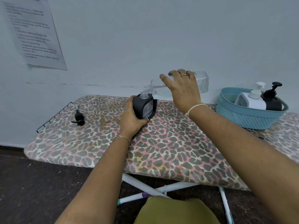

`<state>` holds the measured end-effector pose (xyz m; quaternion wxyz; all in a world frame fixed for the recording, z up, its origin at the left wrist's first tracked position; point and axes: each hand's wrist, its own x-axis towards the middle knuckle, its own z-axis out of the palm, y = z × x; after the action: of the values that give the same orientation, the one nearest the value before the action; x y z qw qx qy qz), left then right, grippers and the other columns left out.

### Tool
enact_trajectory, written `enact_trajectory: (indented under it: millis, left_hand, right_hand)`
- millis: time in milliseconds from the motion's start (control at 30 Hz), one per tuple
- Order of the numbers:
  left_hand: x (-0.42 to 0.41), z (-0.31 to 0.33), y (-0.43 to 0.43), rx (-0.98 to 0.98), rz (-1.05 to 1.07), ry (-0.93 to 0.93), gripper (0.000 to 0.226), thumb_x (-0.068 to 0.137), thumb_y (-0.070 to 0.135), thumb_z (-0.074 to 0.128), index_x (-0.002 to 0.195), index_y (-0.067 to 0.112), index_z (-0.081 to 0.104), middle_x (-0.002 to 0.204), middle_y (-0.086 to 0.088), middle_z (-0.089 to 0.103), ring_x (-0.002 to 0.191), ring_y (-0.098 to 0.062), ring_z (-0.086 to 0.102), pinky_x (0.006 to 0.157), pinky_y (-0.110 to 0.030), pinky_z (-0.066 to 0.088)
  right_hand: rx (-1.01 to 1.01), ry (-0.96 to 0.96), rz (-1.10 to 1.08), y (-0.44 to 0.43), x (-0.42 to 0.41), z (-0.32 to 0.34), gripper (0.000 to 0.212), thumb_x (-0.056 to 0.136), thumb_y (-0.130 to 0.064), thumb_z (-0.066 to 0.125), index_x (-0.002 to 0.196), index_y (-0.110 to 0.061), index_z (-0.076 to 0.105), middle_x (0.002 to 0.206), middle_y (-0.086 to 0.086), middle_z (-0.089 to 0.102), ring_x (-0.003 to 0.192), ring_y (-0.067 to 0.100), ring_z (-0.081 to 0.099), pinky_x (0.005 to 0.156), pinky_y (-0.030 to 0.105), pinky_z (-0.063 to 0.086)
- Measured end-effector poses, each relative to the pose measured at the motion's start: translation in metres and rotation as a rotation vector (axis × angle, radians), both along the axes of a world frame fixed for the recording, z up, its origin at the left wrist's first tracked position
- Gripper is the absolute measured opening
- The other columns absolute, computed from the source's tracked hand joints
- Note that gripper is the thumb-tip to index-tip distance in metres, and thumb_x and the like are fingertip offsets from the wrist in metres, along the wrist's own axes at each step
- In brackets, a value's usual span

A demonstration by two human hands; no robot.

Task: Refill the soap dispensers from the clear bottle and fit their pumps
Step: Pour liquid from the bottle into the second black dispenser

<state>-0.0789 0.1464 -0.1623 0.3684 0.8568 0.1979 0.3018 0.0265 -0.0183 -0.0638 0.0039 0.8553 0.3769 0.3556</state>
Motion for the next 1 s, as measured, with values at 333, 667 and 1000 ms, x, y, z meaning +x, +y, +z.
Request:
enact_trajectory:
  millis: [333, 667, 1000]
  left_hand:
    - [-0.0004, 0.0004, 0.0002, -0.003, 0.005, 0.012, 0.100, 0.064, 0.024, 0.087, 0.142, 0.034, 0.024, 0.128, 0.003, 0.057, 0.104, -0.025, 0.063, 0.079, -0.040, 0.055]
    - [-0.0004, 0.0001, -0.0008, -0.011, 0.000, 0.006, 0.102, 0.065, 0.024, 0.087, 0.144, 0.033, 0.022, 0.130, 0.001, 0.057, 0.107, -0.026, 0.062, 0.082, -0.039, 0.055]
    - [0.0001, 0.0001, -0.0004, -0.020, -0.007, 0.009, 0.103, 0.066, 0.022, 0.086, 0.144, 0.034, 0.021, 0.130, 0.000, 0.057, 0.105, -0.026, 0.063, 0.081, -0.039, 0.055]
  right_hand:
    - [-0.003, -0.023, -0.002, 0.0005, -0.0008, 0.0010, 0.076, 0.062, 0.012, 0.064, 0.131, -0.018, 0.051, 0.124, 0.016, 0.057, 0.111, 0.037, 0.052, 0.098, 0.047, 0.035]
    - [0.003, -0.054, 0.010, 0.0012, 0.0000, 0.0013, 0.071, 0.064, 0.012, 0.062, 0.128, -0.017, 0.053, 0.120, 0.016, 0.059, 0.111, 0.036, 0.053, 0.097, 0.047, 0.036]
    - [-0.001, -0.069, 0.008, 0.0020, 0.0009, 0.0017, 0.070, 0.065, 0.012, 0.061, 0.128, -0.017, 0.053, 0.119, 0.015, 0.059, 0.110, 0.036, 0.053, 0.097, 0.047, 0.036]
